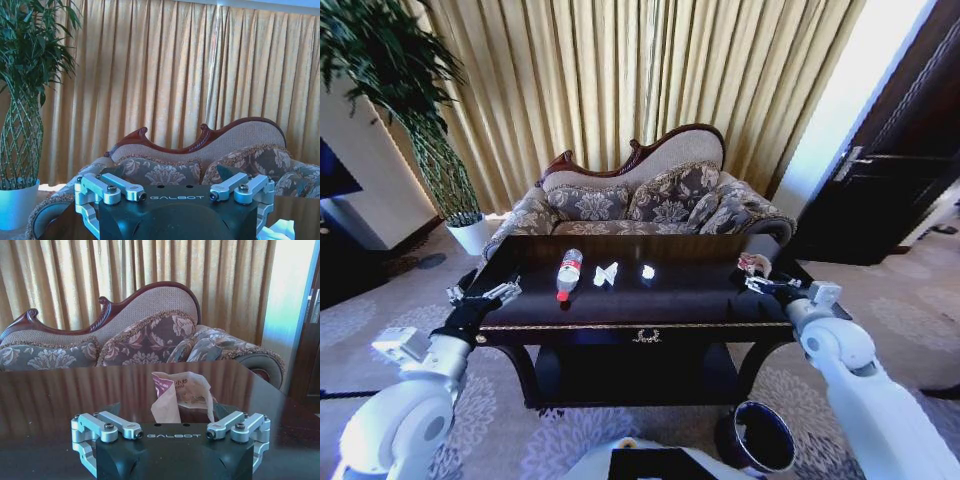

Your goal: Move to the front of the table and place the trash on the table into the trash bin.

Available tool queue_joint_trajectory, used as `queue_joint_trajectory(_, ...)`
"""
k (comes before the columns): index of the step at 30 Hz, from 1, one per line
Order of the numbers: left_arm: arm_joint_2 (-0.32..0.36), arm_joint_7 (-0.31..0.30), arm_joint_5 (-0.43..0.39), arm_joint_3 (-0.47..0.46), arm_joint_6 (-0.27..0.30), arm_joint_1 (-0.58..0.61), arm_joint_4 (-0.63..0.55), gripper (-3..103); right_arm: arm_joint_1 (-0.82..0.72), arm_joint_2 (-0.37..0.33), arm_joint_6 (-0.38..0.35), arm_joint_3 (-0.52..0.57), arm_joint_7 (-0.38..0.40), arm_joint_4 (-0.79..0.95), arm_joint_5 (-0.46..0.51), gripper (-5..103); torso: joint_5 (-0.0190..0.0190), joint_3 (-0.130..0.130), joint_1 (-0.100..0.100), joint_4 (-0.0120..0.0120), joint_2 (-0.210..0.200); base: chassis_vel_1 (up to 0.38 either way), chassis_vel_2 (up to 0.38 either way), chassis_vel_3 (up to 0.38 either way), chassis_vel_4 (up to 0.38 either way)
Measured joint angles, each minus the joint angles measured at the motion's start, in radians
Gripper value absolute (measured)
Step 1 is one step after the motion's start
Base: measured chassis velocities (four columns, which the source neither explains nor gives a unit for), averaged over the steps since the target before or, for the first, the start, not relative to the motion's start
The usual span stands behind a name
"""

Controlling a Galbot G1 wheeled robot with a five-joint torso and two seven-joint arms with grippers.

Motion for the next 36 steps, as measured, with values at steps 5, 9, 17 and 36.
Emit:
queue_joint_trajectory(5, -0.001, 0.000, 0.000, -0.001, 0.000, 0.001, 0.000, 100, 0.012, -0.001, 0.000, -0.004, 0.002, 0.001, 0.006, 100, 0.0000, 0.000, 0.000, 0.0001, 0.000, 0.000, 0.000, 0.000, 0.000)
queue_joint_trajectory(9, -0.001, 0.001, 0.000, 0.000, 0.000, 0.001, 0.000, 100, 0.005, -0.003, -0.003, 0.006, 0.002, 0.018, 0.014, 100, -0.0001, 0.000, 0.000, 0.0000, 0.000, 0.000, 0.000, 0.000, 0.000)
queue_joint_trajectory(17, -0.005, 0.002, 0.003, 0.005, 0.000, 0.001, 0.000, 100, 0.016, -0.005, -0.004, 0.000, 0.002, -0.009, 0.017, 100, 0.0001, 0.000, 0.000, -0.0001, 0.000, 0.000, 0.000, 0.000, 0.000)
queue_joint_trajectory(36, -0.006, 0.002, 0.004, 0.005, -0.001, -0.002, 0.000, 100, 0.076, -0.009, 0.004, -0.016, 0.024, -0.139, 0.002, 100, 0.0000, 0.000, 0.000, -0.0001, 0.000, 0.000, 0.000, 0.000, 0.000)
